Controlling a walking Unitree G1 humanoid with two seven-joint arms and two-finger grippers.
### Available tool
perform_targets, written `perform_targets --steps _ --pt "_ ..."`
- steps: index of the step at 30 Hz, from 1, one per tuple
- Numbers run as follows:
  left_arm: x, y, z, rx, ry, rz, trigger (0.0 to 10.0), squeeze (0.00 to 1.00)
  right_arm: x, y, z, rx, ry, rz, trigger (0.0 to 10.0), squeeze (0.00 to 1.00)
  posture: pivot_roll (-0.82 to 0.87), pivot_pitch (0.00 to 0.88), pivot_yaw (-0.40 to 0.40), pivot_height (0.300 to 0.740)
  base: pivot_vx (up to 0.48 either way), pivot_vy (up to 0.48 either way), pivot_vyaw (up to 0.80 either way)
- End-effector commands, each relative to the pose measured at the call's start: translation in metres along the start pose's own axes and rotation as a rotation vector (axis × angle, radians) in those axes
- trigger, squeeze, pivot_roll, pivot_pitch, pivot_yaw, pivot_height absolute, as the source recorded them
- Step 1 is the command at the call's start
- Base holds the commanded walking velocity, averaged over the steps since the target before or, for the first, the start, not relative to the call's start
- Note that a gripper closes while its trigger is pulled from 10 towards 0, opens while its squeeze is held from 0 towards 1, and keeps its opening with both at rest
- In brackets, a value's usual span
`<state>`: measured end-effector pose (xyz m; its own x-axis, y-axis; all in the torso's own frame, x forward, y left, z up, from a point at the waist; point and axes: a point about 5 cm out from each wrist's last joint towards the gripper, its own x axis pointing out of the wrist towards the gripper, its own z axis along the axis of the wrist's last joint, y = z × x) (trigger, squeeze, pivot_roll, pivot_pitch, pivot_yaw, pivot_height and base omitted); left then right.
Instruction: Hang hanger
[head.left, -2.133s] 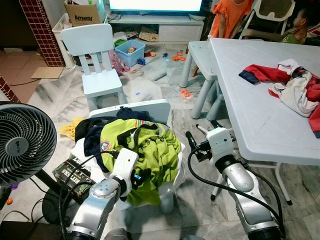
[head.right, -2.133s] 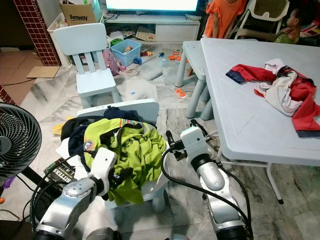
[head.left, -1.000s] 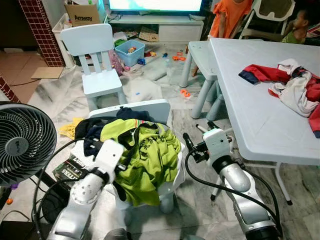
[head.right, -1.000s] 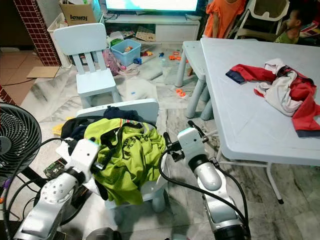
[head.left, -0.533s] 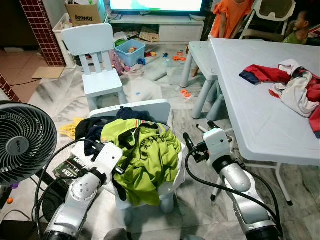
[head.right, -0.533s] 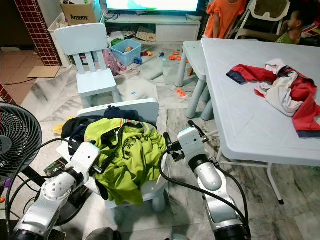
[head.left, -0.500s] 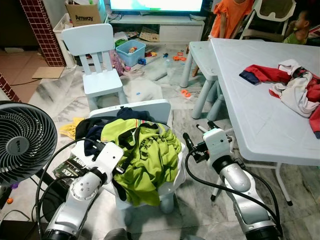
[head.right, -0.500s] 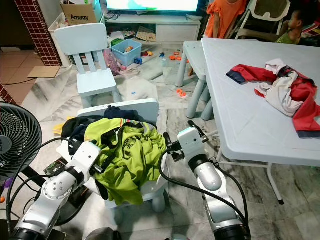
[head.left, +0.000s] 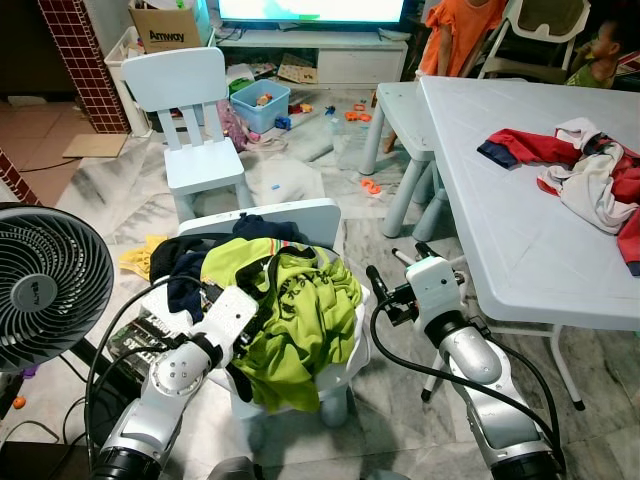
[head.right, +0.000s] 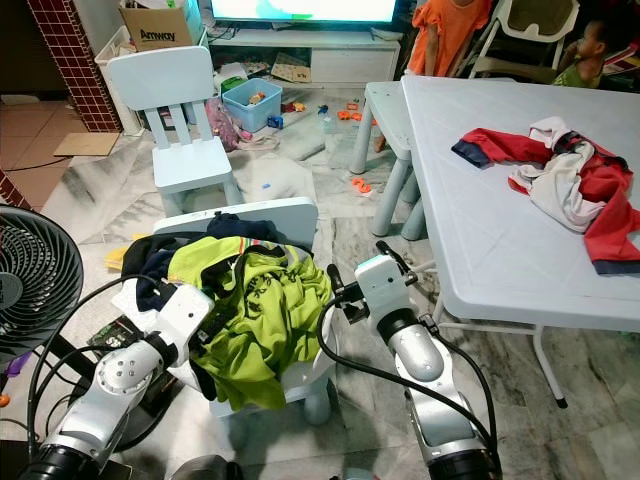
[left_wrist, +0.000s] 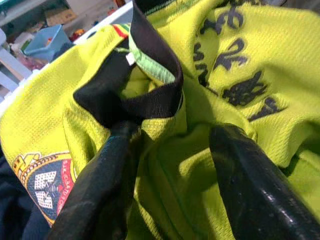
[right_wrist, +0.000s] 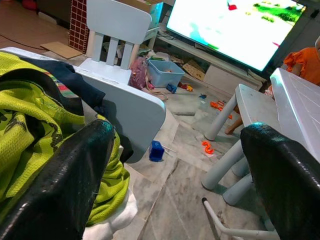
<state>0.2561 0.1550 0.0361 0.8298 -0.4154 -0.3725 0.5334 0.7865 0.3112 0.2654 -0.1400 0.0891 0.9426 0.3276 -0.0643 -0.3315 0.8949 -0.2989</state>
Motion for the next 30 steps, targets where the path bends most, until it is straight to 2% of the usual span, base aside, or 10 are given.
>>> perform_targets --steps 1,11,14,15,16,17,18,30 --pt "0.003 0.001 0.001 0.015 0.007 -0.009 10.0 0.00 0.000 -0.002 0.002 -0.013 -0.007 -0.002 10.0 0.00 -0.01 0.000 -0.027 0.740 0.000 0.000 0.00" --pt "0.012 0.007 -0.007 0.031 0.048 -0.023 10.0 0.00 -0.002 -0.002 0.002 -0.017 -0.005 0.001 10.0 0.00 -0.03 0.000 -0.036 0.740 0.000 0.000 0.00" --pt "0.018 0.007 -0.008 0.026 0.059 -0.030 10.0 0.00 -0.005 -0.007 0.002 -0.028 0.000 -0.005 10.0 0.00 -0.05 0.000 -0.034 0.740 0.000 0.000 0.00" --pt "0.019 0.007 -0.009 0.023 0.061 -0.035 8.7 0.00 -0.006 -0.009 0.002 -0.032 0.003 -0.011 10.0 0.00 -0.05 0.000 -0.034 0.740 0.000 0.000 0.00" --pt "0.020 0.007 -0.009 0.021 0.062 -0.037 3.8 0.00 -0.006 -0.010 0.002 -0.033 0.004 -0.013 10.0 0.00 -0.06 0.000 -0.033 0.740 0.000 0.000 0.00" --pt "0.021 0.007 -0.010 0.020 0.062 -0.037 3.8 0.00 -0.007 -0.011 0.002 -0.034 0.005 -0.016 10.0 0.00 -0.06 0.000 -0.033 0.740 0.000 0.000 0.00" --pt "0.022 0.007 -0.011 0.022 0.064 -0.044 0.0 0.00 -0.008 -0.011 0.002 -0.036 0.006 -0.017 10.0 0.00 -0.07 0.000 -0.032 0.740 0.000 0.000 0.00" --pt "0.025 0.011 -0.017 0.041 0.070 -0.031 0.0 0.00 -0.010 -0.011 0.002 -0.042 0.013 -0.013 10.0 0.00 -0.07 0.000 -0.035 0.740 0.000 0.000 0.00"
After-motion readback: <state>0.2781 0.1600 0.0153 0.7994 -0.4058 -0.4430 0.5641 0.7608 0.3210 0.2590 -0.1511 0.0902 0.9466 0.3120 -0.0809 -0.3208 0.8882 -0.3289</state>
